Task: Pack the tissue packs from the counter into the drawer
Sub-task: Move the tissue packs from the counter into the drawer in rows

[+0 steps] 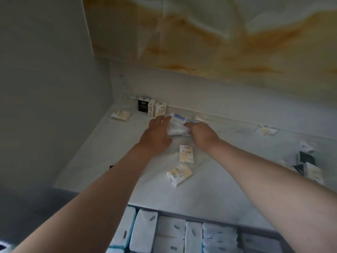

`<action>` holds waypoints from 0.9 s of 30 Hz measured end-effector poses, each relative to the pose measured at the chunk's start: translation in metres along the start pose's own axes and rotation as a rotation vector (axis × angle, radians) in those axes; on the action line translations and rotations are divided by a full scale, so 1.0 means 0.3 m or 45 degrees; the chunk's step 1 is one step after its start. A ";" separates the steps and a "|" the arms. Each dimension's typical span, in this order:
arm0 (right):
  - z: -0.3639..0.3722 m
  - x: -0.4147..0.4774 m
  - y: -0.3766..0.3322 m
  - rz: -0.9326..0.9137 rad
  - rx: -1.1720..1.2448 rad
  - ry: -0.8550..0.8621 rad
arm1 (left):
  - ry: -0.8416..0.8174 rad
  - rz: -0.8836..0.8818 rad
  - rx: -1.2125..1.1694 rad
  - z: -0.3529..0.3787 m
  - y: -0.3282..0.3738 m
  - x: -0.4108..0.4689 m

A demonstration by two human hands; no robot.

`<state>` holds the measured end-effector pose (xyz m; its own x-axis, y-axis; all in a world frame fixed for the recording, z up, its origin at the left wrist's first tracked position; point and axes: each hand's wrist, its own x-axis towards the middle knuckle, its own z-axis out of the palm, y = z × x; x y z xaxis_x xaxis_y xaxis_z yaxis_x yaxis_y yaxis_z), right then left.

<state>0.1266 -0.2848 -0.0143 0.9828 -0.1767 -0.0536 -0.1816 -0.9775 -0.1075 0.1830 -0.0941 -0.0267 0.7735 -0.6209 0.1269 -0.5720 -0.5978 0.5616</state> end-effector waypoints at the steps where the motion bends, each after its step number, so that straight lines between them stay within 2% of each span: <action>1: -0.012 -0.014 0.005 -0.027 0.022 0.009 | 0.000 0.012 -0.007 -0.006 0.005 -0.003; 7: -0.077 -0.154 0.019 -0.219 0.111 0.221 | 0.098 0.170 0.077 -0.033 0.036 -0.052; 10: -0.137 -0.267 0.004 -0.245 0.363 0.330 | 0.143 0.253 -0.104 -0.060 0.089 -0.090; 14: -0.189 -0.428 -0.011 -0.125 0.712 0.393 | 0.062 0.130 -0.318 -0.134 0.215 -0.169; 17: -0.210 -0.556 -0.002 0.062 0.959 0.174 | -0.041 0.028 -0.562 -0.151 0.309 -0.242; 20: -0.215 -0.671 0.017 0.098 0.991 -0.007 | -0.209 -0.071 -0.738 -0.139 0.382 -0.333; 23: -0.200 -0.770 0.039 0.178 1.001 -0.197 | -0.373 -0.113 -0.727 -0.097 0.421 -0.435; 27: -0.153 -0.888 0.042 0.237 1.089 -0.429 | -0.405 -0.248 -0.744 -0.036 0.434 -0.573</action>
<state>-0.1360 -0.2554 0.0441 0.8981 -0.1482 -0.4140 -0.4297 -0.4963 -0.7543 -0.0214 -0.0598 0.0334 0.6788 -0.7016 -0.2165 -0.1209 -0.3977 0.9095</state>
